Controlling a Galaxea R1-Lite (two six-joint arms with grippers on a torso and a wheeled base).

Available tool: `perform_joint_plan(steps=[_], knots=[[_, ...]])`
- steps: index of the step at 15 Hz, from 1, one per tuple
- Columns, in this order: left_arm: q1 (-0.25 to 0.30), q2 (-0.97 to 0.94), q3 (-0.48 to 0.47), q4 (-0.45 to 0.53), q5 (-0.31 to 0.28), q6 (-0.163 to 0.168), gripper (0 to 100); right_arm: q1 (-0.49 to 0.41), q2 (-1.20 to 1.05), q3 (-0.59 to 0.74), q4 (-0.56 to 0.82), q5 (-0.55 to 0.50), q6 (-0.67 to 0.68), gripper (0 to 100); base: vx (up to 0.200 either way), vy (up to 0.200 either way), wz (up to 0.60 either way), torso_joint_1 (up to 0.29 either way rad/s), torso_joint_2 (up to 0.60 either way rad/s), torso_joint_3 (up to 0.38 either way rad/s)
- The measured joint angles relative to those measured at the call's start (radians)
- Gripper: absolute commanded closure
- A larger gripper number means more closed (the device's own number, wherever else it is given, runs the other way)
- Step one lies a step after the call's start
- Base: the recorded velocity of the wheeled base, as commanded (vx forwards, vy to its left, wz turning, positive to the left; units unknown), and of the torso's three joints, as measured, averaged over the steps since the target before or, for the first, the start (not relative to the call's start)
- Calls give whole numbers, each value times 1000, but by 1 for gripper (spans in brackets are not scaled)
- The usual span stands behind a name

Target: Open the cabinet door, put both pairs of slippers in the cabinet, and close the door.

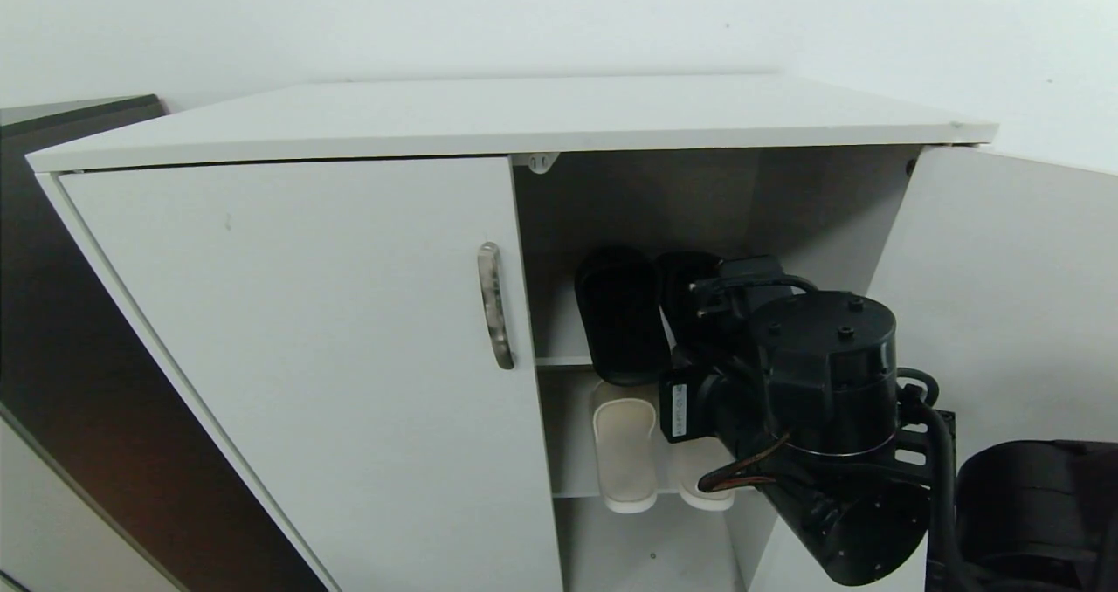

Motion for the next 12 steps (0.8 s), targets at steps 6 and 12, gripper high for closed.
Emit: perform_joint_plan(steps=[6,12], knots=[[0,0,0,0,0,0,100,1,7,4,-1,1,0,100,-33,0,0,0,1,0],[0,0,0,0,0,-1,100,1,12,11,-8,2,-6,100,-200,0,0,5,0,1]])
